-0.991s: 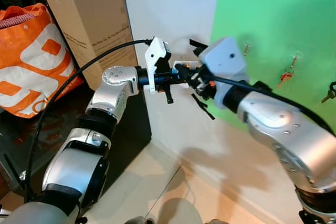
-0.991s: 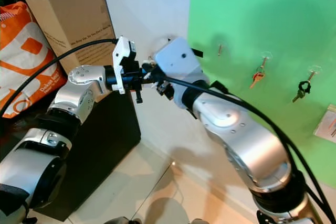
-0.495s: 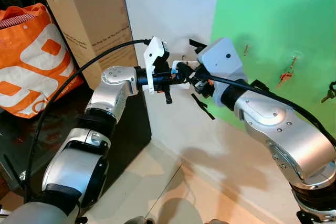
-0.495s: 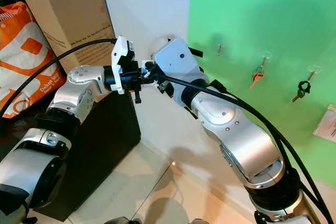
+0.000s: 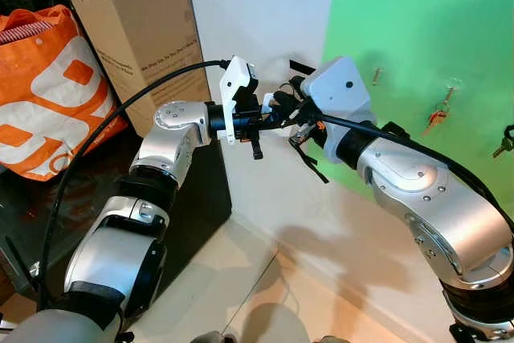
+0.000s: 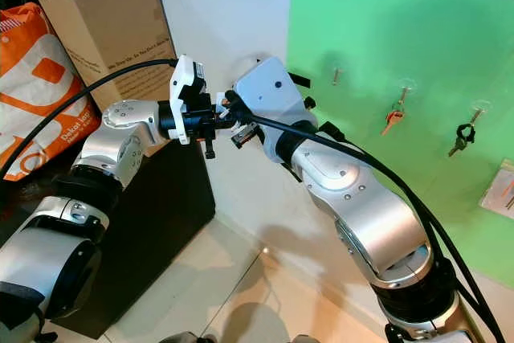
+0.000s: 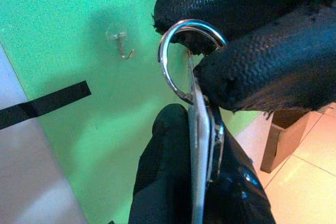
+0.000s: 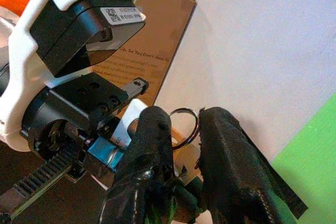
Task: Hang keys on a hook
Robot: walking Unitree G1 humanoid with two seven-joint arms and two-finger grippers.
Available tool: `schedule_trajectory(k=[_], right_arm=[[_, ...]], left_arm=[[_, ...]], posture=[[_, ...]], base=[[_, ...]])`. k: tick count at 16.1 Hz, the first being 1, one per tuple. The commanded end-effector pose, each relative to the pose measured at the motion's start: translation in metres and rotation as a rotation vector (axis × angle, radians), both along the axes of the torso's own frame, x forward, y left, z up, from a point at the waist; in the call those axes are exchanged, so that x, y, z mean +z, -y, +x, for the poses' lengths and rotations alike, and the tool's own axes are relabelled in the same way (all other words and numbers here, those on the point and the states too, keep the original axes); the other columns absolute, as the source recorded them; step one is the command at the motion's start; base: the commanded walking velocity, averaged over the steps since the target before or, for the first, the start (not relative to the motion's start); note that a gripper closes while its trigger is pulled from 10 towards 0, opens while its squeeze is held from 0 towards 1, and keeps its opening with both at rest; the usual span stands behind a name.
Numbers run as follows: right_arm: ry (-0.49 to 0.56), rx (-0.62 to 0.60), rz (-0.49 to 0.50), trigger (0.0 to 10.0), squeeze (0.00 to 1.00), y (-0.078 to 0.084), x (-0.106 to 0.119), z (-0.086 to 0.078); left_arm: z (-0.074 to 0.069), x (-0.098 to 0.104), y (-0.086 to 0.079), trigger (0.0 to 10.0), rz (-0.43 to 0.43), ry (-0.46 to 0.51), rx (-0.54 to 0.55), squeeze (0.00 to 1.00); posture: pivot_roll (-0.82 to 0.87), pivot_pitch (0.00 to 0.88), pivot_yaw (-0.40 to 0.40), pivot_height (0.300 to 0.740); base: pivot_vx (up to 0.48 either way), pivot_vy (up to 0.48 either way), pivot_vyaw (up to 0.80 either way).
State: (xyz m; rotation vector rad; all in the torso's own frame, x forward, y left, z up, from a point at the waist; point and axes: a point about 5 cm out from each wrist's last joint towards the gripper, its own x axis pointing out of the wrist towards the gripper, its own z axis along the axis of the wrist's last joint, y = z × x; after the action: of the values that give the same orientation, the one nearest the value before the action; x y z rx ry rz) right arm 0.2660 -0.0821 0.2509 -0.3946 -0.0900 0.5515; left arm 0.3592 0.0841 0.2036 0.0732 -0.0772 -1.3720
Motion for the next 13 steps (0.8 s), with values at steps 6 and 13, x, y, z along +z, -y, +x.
schedule_trajectory(k=[6, 13], right_arm=[[0.003, -0.017, 0.013, 0.0, 0.00, 0.0039, -0.0003, 0.0025], [0.007, -0.012, 0.028, 0.0, 0.00, 0.0037, 0.0005, 0.0025]], left_arm=[[0.0006, 0.0111, -0.0003, 0.0, 0.001, 0.051, -0.010, 0.00], [0.0011, 0.0107, -0.0005, 0.0, -0.001, 0.059, 0.003, 0.00]], posture=[[-0.19, 0.000, 0.088, 0.740], [-0.19, 0.000, 0.088, 0.740]], base=[[0.000, 0.000, 0.00], [0.000, 0.000, 0.00]])
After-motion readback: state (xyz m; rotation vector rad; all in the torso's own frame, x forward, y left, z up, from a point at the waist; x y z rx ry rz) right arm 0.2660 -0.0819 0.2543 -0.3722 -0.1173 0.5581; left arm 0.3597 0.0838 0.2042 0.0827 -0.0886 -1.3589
